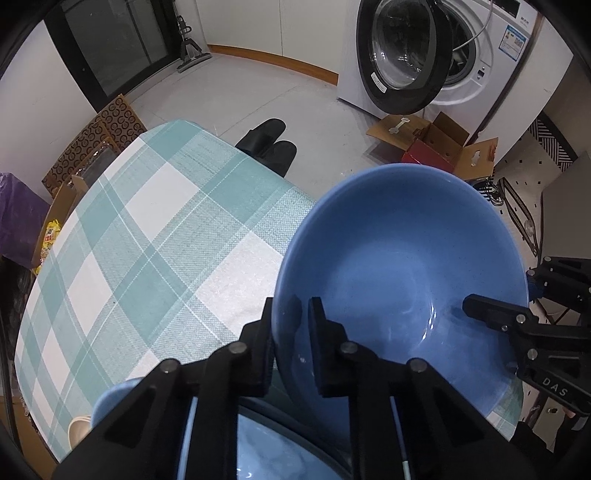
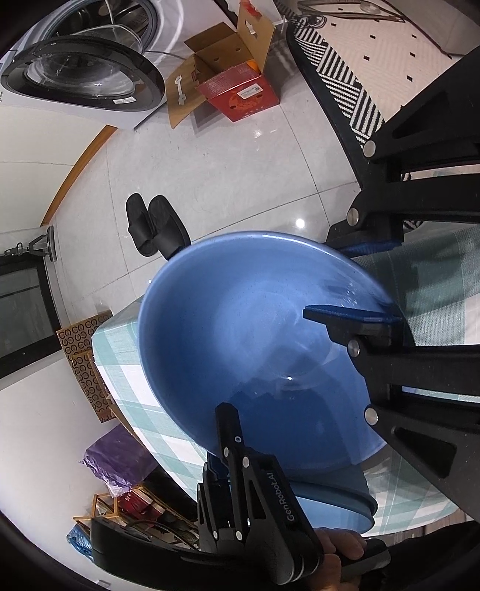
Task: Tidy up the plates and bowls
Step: 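Close the right tool on the blue bowl rim and lift it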
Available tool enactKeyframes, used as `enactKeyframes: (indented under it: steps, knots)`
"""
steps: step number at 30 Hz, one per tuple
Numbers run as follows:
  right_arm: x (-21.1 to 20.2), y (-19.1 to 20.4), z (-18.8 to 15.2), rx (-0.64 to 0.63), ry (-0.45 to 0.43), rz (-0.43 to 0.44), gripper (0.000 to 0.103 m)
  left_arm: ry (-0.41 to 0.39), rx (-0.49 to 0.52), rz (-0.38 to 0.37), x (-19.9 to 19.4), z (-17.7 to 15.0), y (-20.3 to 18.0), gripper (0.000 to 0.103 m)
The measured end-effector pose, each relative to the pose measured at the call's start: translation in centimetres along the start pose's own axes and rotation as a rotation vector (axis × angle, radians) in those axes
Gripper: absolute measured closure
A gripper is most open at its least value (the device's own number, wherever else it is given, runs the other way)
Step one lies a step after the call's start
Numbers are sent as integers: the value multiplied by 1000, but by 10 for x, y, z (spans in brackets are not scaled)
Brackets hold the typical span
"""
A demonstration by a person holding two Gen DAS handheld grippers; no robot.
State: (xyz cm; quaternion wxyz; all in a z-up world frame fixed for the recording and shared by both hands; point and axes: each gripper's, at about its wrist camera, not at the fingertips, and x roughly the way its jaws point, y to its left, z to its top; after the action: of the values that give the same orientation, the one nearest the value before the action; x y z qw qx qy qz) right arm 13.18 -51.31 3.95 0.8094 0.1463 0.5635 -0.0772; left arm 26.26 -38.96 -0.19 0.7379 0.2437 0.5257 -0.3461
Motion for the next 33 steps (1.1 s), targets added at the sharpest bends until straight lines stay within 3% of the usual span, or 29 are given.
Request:
enactKeyframes:
  steps: [15, 33]
  knots:
    - [-16, -6, 2, 12, -32, -14, 87, -41, -23, -16, -16, 2, -4, 91]
    - [-100, 31, 14, -62, -171, -37, 87, -213, -64, -9, -108, -14, 6, 91]
